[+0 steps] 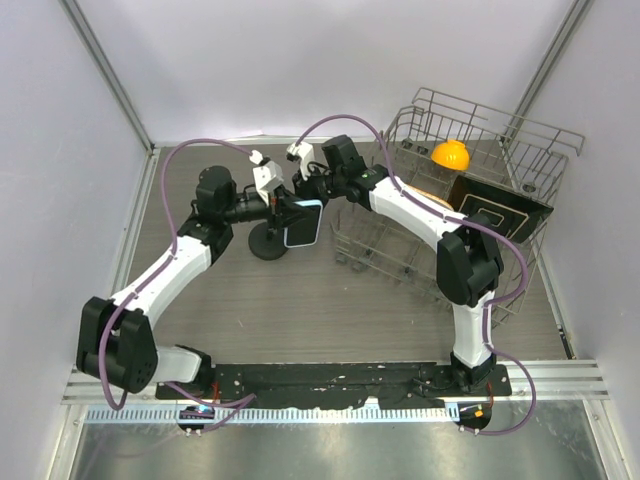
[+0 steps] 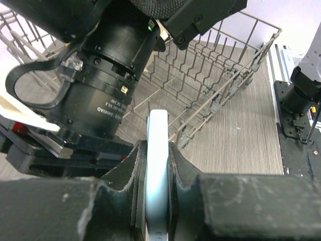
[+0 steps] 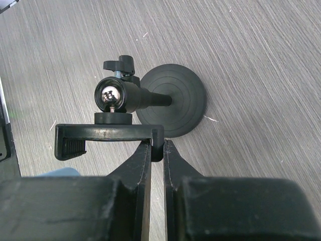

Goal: Place the phone on the phone stand

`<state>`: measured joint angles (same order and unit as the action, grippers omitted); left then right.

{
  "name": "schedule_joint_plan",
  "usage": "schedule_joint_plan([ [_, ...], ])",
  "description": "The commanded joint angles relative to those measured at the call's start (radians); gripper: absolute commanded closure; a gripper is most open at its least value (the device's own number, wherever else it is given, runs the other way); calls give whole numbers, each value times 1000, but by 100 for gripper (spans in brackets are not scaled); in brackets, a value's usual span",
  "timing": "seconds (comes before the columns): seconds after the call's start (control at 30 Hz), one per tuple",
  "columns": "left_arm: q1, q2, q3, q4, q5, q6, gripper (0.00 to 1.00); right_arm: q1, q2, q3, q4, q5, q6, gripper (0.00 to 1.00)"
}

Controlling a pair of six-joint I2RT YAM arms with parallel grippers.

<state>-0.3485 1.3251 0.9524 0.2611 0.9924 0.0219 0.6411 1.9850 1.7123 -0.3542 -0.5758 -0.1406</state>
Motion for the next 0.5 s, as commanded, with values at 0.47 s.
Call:
schedule_joint_plan([
  [0.47, 46, 157, 46, 408, 129, -151, 100, -8, 49, 55, -78, -127, -16, 99],
])
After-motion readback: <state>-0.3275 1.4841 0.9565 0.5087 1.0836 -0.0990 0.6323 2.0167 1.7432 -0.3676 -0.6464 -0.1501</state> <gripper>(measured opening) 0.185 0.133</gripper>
